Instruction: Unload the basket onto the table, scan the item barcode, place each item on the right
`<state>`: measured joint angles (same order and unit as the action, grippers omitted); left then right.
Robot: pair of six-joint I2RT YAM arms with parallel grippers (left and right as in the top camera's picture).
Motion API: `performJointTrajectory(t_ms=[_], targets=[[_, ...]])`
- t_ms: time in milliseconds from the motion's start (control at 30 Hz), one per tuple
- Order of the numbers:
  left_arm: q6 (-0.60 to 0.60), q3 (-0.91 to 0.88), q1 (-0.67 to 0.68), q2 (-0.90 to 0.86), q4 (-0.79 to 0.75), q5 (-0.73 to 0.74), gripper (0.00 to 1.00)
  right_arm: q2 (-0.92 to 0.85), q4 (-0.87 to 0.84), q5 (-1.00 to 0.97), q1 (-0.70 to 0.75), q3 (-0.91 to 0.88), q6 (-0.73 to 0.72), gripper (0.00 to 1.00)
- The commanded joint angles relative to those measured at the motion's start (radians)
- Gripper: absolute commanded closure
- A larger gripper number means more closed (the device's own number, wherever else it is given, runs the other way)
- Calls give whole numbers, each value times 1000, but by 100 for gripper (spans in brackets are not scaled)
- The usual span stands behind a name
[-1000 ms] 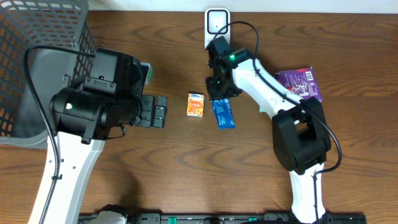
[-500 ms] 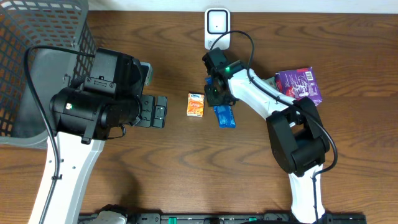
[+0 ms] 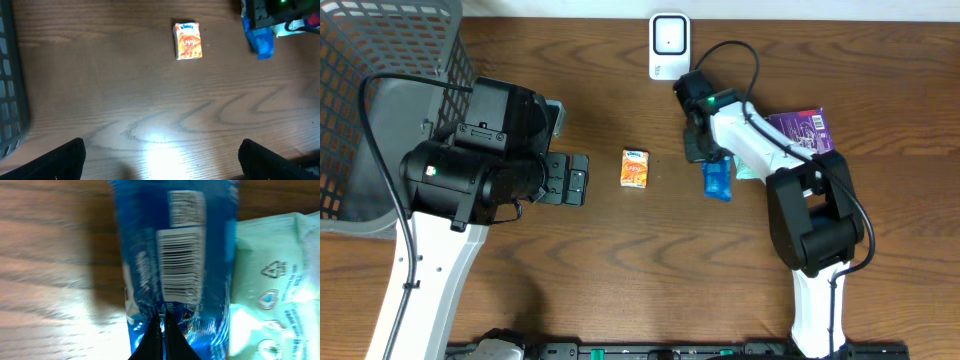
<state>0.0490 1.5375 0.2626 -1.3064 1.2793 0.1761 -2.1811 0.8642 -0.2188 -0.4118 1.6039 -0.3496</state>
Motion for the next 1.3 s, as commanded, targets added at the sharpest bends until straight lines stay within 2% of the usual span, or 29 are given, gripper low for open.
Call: performJointTrajectory(t_ms=[0,167,300,367,400,467,600,667,867,1267], targets=[[1,9,-5,-3,3,-13,2,15,5,10,8,34,52,99],[1,9,-5,-3,3,-13,2,15,45,85,-1,105,51,99],[1,9,-5,-3,3,-13,2,15,39,241,-20,132,51,98],[1,9,-5,-3,3,-13,2,15,27,341,-30,131,51,89],[1,9,-5,-3,3,-13,2,14,18,395,-36,130,51,79],[1,9,-5,-3,3,-13,2,14,1,447,-50,125,51,67],[1,9,-5,-3,3,-13,2,14,-32,450,-89,109,50,55],[1,9,-5,-3,3,-13,2,14,-39,450,-106,101,26,55],[1,9,-5,-3,3,-13,2,14,-39,457,-122,100,-80,65],[1,9,-5,-3,3,-13,2,-48,-42,472,-169,100,-145,70]])
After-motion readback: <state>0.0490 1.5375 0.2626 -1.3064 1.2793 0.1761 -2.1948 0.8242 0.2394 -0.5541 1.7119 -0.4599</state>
